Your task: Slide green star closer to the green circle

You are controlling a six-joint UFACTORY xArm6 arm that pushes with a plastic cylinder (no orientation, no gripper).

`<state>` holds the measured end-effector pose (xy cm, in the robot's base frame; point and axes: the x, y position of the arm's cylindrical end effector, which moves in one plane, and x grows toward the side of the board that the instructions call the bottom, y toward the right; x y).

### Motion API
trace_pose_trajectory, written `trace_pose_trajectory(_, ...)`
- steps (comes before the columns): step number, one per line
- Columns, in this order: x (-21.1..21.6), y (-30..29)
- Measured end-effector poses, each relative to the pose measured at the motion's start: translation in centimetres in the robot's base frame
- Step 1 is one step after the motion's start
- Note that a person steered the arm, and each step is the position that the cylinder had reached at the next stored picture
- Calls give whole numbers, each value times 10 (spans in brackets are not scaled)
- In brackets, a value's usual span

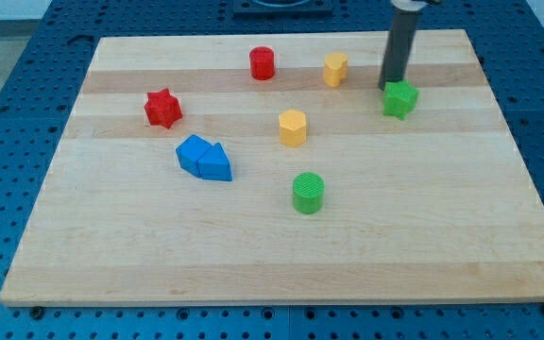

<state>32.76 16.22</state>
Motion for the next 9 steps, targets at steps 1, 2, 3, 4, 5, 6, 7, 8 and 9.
trace_pose_trajectory(1, 54, -5)
trace_pose_trajectory(2, 111, -27)
trace_pose_trajectory(3, 115, -25)
trace_pose_trajectory(4, 90, 7)
trace_pose_trajectory(5, 87, 60)
trace_pose_trajectory(6, 121, 52)
trace_pose_trajectory(7, 156, -10)
trace_pose_trajectory(8, 169, -54)
trace_pose_trajectory(9, 164, -16)
